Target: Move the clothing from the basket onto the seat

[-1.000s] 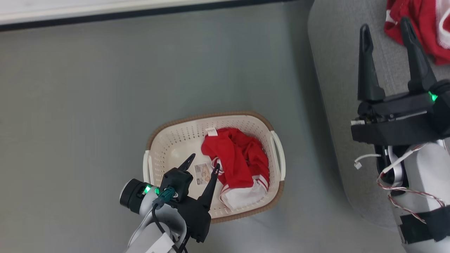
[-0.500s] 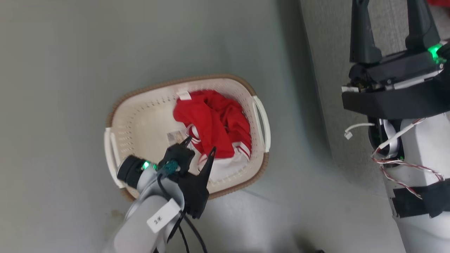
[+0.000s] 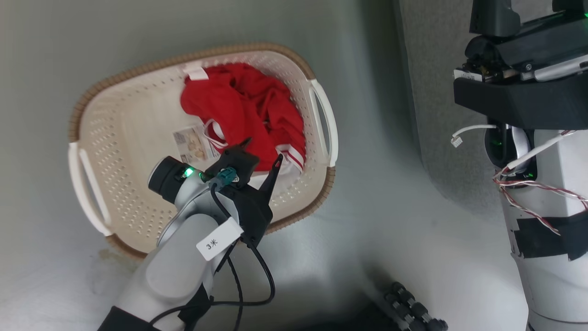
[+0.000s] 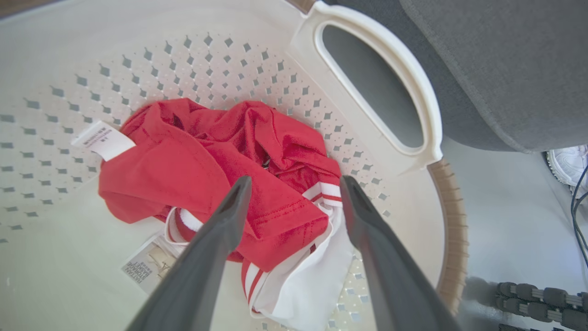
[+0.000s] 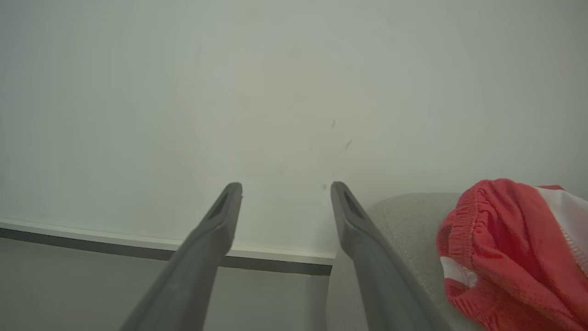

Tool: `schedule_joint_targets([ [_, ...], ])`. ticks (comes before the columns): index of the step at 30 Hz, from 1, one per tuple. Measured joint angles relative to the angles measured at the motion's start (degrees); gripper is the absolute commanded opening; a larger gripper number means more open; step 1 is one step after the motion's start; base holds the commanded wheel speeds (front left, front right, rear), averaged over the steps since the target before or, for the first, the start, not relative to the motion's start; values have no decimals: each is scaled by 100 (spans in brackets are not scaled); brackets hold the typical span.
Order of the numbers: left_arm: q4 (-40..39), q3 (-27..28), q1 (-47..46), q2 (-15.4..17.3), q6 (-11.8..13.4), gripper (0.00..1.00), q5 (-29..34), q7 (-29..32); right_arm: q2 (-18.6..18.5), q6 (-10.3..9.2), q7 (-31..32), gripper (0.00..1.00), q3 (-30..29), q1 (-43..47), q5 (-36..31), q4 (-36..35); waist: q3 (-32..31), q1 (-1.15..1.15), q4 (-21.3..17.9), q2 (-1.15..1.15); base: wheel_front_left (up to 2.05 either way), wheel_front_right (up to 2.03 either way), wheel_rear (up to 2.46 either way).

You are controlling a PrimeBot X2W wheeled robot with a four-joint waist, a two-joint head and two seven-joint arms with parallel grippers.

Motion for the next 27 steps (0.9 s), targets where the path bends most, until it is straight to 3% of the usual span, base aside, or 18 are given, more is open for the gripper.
schedule_joint_targets([
  [10, 439, -31, -314, 99, -62, 100, 43, 1, 85, 0, -188, 100, 19, -144, 41, 321, 546, 0, -313, 0, 0, 0, 0],
  [27, 1034, -127, -619, 278, -98, 100, 218, 78, 180, 1, -294, 100, 97, -238, 75, 513, 784, -1, -637, -1, 0, 0, 0],
])
